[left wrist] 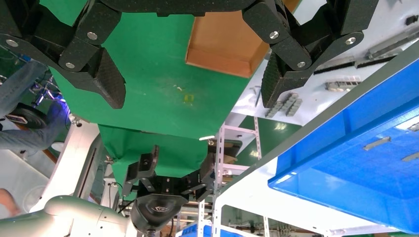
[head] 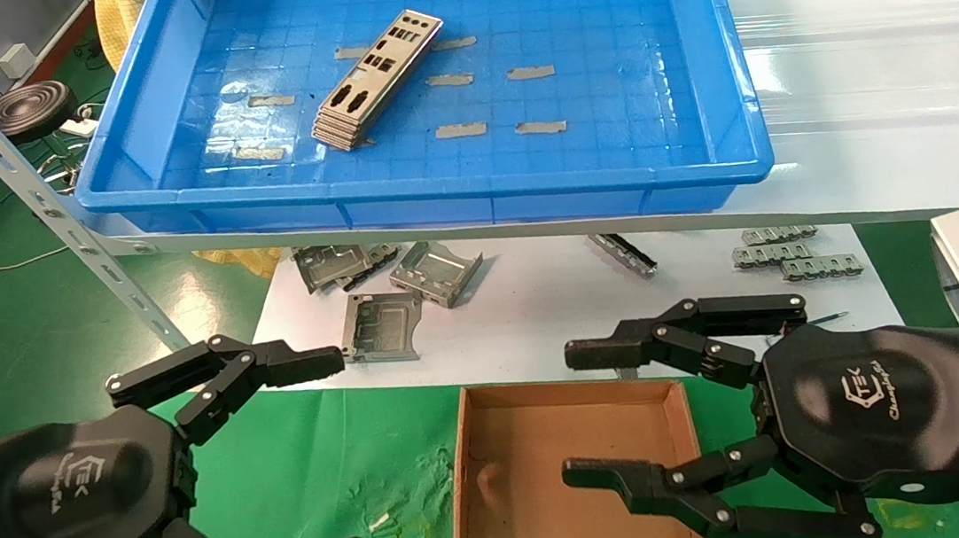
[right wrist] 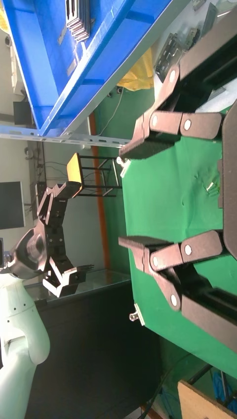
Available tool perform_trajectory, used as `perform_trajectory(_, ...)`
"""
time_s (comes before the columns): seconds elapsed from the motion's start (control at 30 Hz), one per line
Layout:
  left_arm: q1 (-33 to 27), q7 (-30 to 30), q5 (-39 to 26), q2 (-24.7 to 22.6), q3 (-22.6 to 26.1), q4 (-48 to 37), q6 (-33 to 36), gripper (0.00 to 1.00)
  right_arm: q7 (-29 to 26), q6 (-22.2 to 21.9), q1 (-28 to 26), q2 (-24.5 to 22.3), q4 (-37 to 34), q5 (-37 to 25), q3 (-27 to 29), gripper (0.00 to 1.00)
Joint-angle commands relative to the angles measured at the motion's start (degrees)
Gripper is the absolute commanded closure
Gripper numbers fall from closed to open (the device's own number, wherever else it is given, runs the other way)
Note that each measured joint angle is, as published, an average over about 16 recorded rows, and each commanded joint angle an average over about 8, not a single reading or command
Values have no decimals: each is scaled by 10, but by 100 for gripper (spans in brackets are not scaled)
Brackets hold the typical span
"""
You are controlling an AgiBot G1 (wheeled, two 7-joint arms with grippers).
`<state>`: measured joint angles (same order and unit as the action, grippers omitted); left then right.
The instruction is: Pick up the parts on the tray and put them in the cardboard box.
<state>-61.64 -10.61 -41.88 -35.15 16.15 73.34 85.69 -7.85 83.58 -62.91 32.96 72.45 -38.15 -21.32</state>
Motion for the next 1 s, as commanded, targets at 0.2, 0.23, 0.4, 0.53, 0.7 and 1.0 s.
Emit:
perform_trajectory(0.2,0,0,0,0,0,0,0,0,0,0,0,0,0,0,0,0)
perform_trajectory(0.23,0,0,0,0,0,0,0,0,0,0,0,0,0,0,0,0)
perform_trajectory(0.4,0,0,0,0,0,0,0,0,0,0,0,0,0,0,0,0)
perform_trajectory(0.53,0,0,0,0,0,0,0,0,0,0,0,0,0,0,0,44)
perform_trajectory(0.7,0,0,0,0,0,0,0,0,0,0,0,0,0,0,0,100)
perform_trajectory(1.0,0,0,0,0,0,0,0,0,0,0,0,0,0,0,0,100)
